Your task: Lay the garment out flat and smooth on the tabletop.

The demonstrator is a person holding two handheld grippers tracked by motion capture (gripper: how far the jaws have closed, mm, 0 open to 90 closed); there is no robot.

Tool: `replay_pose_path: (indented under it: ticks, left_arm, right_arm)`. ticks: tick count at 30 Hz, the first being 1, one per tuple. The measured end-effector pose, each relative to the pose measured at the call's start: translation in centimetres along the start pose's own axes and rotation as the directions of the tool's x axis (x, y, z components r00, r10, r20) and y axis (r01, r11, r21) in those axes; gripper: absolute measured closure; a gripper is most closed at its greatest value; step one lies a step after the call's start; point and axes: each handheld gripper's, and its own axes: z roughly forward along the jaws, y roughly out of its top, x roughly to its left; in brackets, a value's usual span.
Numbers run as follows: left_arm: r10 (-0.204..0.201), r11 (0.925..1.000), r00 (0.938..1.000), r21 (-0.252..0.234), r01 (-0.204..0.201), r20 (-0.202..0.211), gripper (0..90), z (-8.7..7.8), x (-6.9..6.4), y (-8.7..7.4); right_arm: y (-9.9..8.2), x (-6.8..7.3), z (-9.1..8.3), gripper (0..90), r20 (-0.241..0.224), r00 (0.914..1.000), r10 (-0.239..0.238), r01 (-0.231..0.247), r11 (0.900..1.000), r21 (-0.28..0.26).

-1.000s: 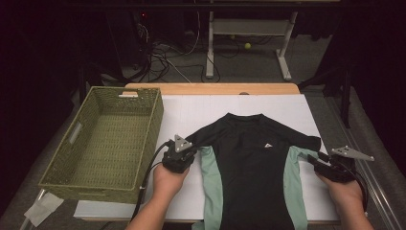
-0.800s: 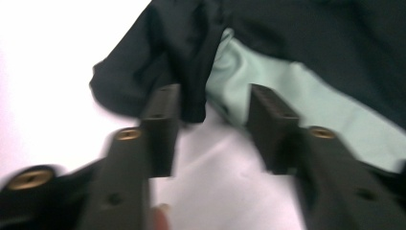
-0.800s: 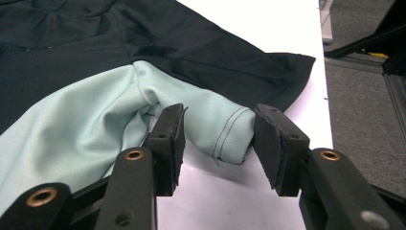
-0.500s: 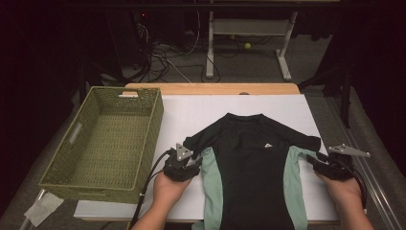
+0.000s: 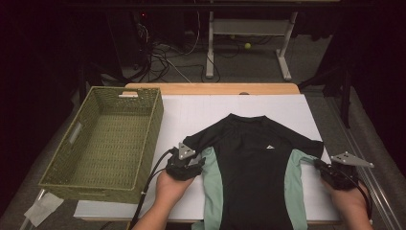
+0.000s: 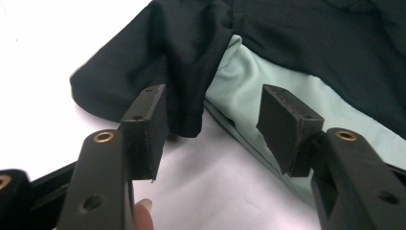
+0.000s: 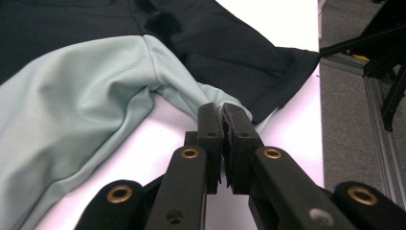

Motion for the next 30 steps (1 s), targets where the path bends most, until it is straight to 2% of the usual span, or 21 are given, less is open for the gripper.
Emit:
replay_pose_path:
  ticks: [1,3,6,7,9,11,13,15,16,18,20,21,22,23,24,25,26,27,28,30]
  left_arm:
    - [-0.002,1.0000,1.0000,0.005,0.002,0.007,34.5,0.0,0.0,0.0]
    - [-0.003,1.0000,0.9998,-0.002,0.003,0.019,34.5,0.1,0.0,0.0]
    - [-0.001,0.9996,0.9997,-0.029,0.002,0.025,34.5,0.0,0.0,0.3]
    - [-0.007,0.9993,0.9997,-0.036,0.008,0.022,34.5,0.0,0.0,0.5]
    - [-0.006,0.9992,0.9999,-0.040,0.007,0.016,34.3,0.2,-0.2,1.1]
    - [0.002,0.9987,0.9998,-0.050,-0.001,0.018,29.6,0.3,-0.5,1.7]
    - [0.019,0.9981,0.9998,-0.058,-0.019,0.003,29.6,0.4,-0.8,2.3]
    - [0.016,0.9990,0.9998,-0.042,-0.016,-0.008,29.6,1.0,-0.5,2.8]
    - [0.017,0.9993,0.9998,-0.033,-0.017,-0.010,30.3,1.3,-0.4,3.0]
    - [0.031,0.9995,0.9991,0.009,-0.031,-0.029,36.1,2.3,0.2,3.2]
    - [0.045,0.9947,0.9956,0.096,-0.037,-0.082,38.7,3.5,0.9,3.2]
    - [0.041,0.9921,0.9959,0.122,-0.031,-0.081,40.2,3.9,1.4,3.0]
    - [0.030,0.9907,0.9977,0.134,-0.022,-0.061,45.2,4.3,1.7,2.8]
    - [0.022,0.9914,0.9989,0.130,-0.016,-0.042,45.2,4.4,1.8,2.7]
    - [0.021,0.9916,0.9996,0.128,-0.019,-0.019,50.3,4.4,1.8,2.7]
    - [0.028,0.9919,0.9996,0.124,-0.027,-0.004,60.7,4.5,1.5,2.7]
    - [0.045,0.9919,0.9990,0.119,-0.045,0.002,67.7,4.7,1.2,2.7]
    - [0.054,0.9915,0.9986,0.119,-0.053,-0.004,74.6,4.8,1.0,2.8]
    - [0.054,0.9915,0.9985,0.119,-0.052,-0.008,76.8,4.8,0.9,2.9]
    - [0.046,0.9919,0.9989,0.118,-0.045,-0.005,78.8,4.9,1.0,3.0]
  right_arm:
    - [-0.1,-0.1,0.0,86.3,0.001,1.0000,0.007,-0.007,1.0000,0.006]
    - [-0.1,-0.3,0.2,80.1,-0.013,0.9998,0.017,-0.016,0.9998,0.012]
    - [0.5,-0.1,-0.4,66.9,-0.020,0.9994,0.028,-0.029,0.9990,-0.034]
    - [0.5,-0.1,-0.4,66.9,-0.020,0.9994,0.028,-0.029,0.9990,-0.034]
    - [1.2,0.3,-0.6,61.8,-0.025,0.9993,0.027,-0.028,0.9979,-0.058]
    - [1.8,0.8,-0.7,59.1,-0.036,0.9991,0.021,-0.024,0.9967,-0.078]
    - [2.5,1.9,-0.4,53.2,-0.049,0.9988,-0.005,0.001,0.9970,-0.077]
    - [2.6,2.1,-0.1,51.1,-0.052,0.9986,-0.008,0.004,0.9975,-0.070]
    - [2.7,2.3,0.2,48.4,-0.064,0.9979,0.004,-0.009,0.9977,-0.067]
    - [2.8,2.3,0.8,44.3,-0.068,0.9974,0.023,-0.026,0.9982,-0.053]
    - [2.6,1.9,1.5,44.2,-0.053,0.9977,0.044,-0.046,0.9984,-0.032]
    - [2.5,1.4,1.9,44.0,-0.039,0.9975,0.058,-0.059,0.9982,-0.015]
    - [2.3,0.6,2.6,43.4,-0.040,0.9964,0.075,-0.074,0.9970,0.023]
    - [2.3,0.6,2.6,43.4,-0.040,0.9964,0.075,-0.074,0.9970,0.023]
    - [2.2,0.4,3.0,42.9,-0.049,0.9961,0.074,-0.072,0.9967,0.037]
    - [2.3,0.4,3.3,43.8,-0.057,0.9959,0.070,-0.067,0.9965,0.050]
    - [2.5,0.5,3.5,47.6,-0.072,0.9953,0.065,-0.061,0.9965,0.057]
    - [2.7,0.6,3.9,54.0,-0.114,0.9913,0.066,-0.059,0.9964,0.061]
    - [2.9,0.8,4.1,59.2,-0.128,0.9898,0.062,-0.054,0.9965,0.064]
    - [3.1,1.0,4.2,77.5,-0.149,0.9882,0.038,-0.028,0.9974,0.066]
